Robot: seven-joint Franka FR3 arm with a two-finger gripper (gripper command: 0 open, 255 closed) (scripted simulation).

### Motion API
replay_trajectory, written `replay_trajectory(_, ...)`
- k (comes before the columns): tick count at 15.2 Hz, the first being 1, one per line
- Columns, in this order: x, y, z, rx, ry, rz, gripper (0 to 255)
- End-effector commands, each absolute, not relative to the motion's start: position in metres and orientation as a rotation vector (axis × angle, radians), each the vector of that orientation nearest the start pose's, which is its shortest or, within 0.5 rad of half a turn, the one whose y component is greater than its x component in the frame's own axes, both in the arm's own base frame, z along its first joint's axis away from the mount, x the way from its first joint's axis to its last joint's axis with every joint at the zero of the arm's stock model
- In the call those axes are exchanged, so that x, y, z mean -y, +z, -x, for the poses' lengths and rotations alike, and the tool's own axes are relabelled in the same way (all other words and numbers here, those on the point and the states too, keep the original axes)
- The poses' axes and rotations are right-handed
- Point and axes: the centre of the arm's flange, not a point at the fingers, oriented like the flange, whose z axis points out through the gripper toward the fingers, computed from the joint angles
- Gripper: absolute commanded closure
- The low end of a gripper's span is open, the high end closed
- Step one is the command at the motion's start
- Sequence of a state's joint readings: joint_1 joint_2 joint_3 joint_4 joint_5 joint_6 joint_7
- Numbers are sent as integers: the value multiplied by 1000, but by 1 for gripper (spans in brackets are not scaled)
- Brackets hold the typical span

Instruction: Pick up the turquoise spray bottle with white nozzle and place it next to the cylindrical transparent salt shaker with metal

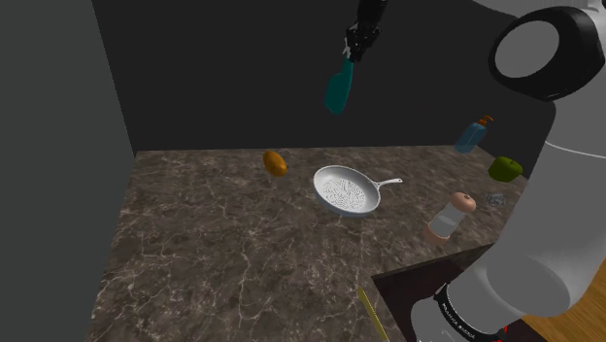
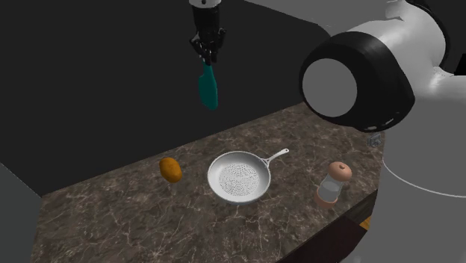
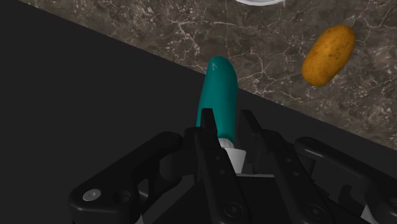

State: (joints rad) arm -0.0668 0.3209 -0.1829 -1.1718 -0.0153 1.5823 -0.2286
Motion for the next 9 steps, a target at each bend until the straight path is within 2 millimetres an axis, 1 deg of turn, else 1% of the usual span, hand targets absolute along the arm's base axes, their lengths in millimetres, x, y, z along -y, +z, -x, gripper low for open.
replay_trajectory(1,141,634,-634,-15,-121,3232,255)
replay_trajectory(8,141,671,-634,-15,-121,3232,255)
replay_trajectory(9,141,674,-634,-15,-121,3232,255)
